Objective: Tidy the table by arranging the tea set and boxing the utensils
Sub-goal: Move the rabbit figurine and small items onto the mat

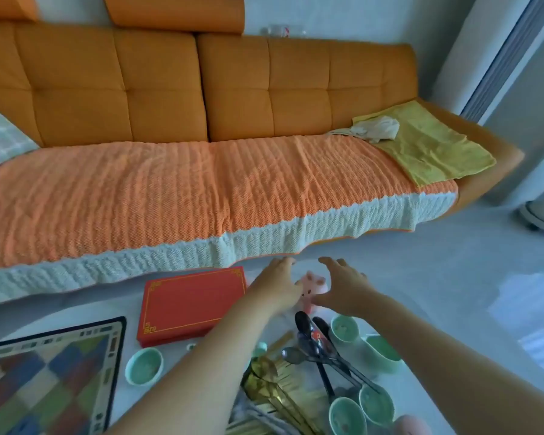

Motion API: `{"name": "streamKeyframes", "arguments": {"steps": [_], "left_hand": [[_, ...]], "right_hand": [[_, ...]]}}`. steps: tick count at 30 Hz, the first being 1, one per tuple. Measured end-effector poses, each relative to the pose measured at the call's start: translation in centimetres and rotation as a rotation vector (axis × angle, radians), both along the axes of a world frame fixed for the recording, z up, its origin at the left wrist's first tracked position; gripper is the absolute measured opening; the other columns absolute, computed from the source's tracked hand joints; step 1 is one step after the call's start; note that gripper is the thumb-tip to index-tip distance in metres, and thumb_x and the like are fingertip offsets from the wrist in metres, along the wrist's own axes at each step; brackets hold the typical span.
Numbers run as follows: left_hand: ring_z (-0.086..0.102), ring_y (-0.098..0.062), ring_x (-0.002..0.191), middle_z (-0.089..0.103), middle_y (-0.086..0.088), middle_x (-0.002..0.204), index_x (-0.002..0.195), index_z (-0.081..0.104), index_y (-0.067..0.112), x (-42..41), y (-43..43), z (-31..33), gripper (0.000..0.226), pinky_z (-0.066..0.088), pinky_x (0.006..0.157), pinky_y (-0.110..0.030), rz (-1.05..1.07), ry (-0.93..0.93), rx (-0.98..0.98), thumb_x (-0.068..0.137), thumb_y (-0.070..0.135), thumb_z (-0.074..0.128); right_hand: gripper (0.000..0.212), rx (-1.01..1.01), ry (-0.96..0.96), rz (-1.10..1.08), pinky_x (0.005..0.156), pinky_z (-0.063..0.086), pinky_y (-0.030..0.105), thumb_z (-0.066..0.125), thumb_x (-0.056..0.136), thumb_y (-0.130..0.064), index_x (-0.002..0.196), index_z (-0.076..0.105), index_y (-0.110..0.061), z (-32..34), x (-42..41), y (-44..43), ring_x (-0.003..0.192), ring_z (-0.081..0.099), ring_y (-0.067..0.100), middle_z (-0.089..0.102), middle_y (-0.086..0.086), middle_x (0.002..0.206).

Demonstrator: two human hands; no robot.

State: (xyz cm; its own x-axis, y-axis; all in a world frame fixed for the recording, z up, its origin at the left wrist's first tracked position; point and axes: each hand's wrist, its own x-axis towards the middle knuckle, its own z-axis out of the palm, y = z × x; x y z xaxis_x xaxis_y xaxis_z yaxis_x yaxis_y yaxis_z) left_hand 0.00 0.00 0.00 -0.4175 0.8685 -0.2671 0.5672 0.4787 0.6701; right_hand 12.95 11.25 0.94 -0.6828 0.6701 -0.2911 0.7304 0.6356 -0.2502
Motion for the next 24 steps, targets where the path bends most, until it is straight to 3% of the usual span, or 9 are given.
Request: {"name": "streamKeyframes", "arguments": {"steps": [2,4,6,9,12,14,16,20,24], "left_hand": [[0.033,-0.022,0.142,0.023,-0.001,0.160,0.154,0.024,0.020,0.3,1.3,-2.4,0.061,0.034,0.110,-0.036,0.011,-0.032,-0.014,0.099,0.036,0.045],[0.033,-0.022,0.142,0.023,-0.001,0.161,0.155,0.023,0.023,0.4,2.4,-4.0,0.065,0.034,0.109,-0.035,0.011,-0.078,-0.028,0.096,0.040,0.046],[0.045,-0.021,0.132,0.035,0.000,0.155,0.152,0.030,0.028,1.0,2.9,-5.9,0.065,0.040,0.103,-0.033,0.015,-0.126,-0.004,0.093,0.046,0.049],[0.055,-0.011,0.104,0.053,0.006,0.138,0.143,0.044,0.031,1.2,3.5,-7.4,0.058,0.043,0.081,-0.025,0.047,-0.210,0.108,0.090,0.052,0.055],[0.056,-0.012,0.106,0.055,0.007,0.134,0.140,0.047,0.031,1.1,3.2,-7.7,0.060,0.044,0.084,-0.027,0.067,-0.200,0.173,0.087,0.055,0.059],[0.056,-0.007,0.097,0.057,0.009,0.123,0.137,0.049,0.029,1.0,2.5,-6.8,0.054,0.045,0.079,-0.025,0.080,-0.177,0.206,0.088,0.050,0.060],[0.055,-0.005,0.088,0.057,0.012,0.112,0.131,0.052,0.029,0.9,1.5,-5.2,0.048,0.044,0.071,-0.022,0.096,-0.155,0.246,0.088,0.048,0.062],[0.060,-0.010,0.090,0.062,0.012,0.109,0.117,0.056,0.033,0.6,-2.3,-1.7,0.051,0.047,0.072,-0.032,0.188,-0.046,0.321,0.075,0.061,0.062],[0.060,-0.007,0.090,0.063,0.016,0.105,0.113,0.056,0.037,1.6,-8.3,1.6,0.048,0.049,0.077,-0.031,0.270,0.049,0.388,0.074,0.065,0.061]], "right_hand": [[0.093,-0.121,0.025,-0.025,0.103,0.039,0.042,0.078,0.072,-0.052,0.148,0.031,-0.026,-2.2,-0.6,0.5,0.123,0.051,0.025,0.050,0.001,0.138],[0.074,-0.184,0.002,0.010,0.099,0.045,0.037,0.081,0.073,-0.039,0.137,0.047,-0.021,-3.7,-1.3,1.3,0.114,0.056,0.022,0.055,0.000,0.127],[0.060,-0.183,0.069,0.000,0.089,0.051,0.034,0.083,0.069,-0.032,0.120,0.055,-0.017,-5.6,-1.5,1.7,0.100,0.060,0.018,0.060,-0.002,0.112],[0.046,-0.141,0.124,0.008,0.080,0.052,0.035,0.082,0.067,-0.026,0.105,0.059,-0.015,-7.1,-1.7,2.9,0.088,0.062,0.019,0.063,-0.001,0.100],[0.048,-0.160,0.203,-0.008,0.076,0.055,0.044,0.081,0.056,-0.031,0.096,0.059,-0.018,-7.2,-1.6,2.8,0.083,0.065,0.026,0.066,0.001,0.093],[0.054,-0.171,0.267,-0.015,0.069,0.055,0.045,0.079,0.050,-0.034,0.097,0.058,-0.020,-6.7,-1.6,2.5,0.077,0.066,0.026,0.068,0.002,0.090],[0.050,-0.161,0.328,-0.004,0.061,0.050,0.036,0.080,0.059,-0.028,0.101,0.055,-0.021,-5.2,-1.6,1.6,0.068,0.059,0.016,0.065,-0.002,0.086],[0.056,-0.139,0.460,0.049,0.066,0.048,0.032,0.082,0.069,-0.022,0.115,0.051,-0.020,-1.1,-1.7,-1.8,0.077,0.059,0.016,0.062,-0.001,0.095],[0.047,-0.152,0.551,0.110,0.059,0.049,0.030,0.082,0.068,-0.026,0.105,0.056,-0.017,1.7,-1.2,-7.1,0.074,0.060,0.016,0.064,0.001,0.091]]}}
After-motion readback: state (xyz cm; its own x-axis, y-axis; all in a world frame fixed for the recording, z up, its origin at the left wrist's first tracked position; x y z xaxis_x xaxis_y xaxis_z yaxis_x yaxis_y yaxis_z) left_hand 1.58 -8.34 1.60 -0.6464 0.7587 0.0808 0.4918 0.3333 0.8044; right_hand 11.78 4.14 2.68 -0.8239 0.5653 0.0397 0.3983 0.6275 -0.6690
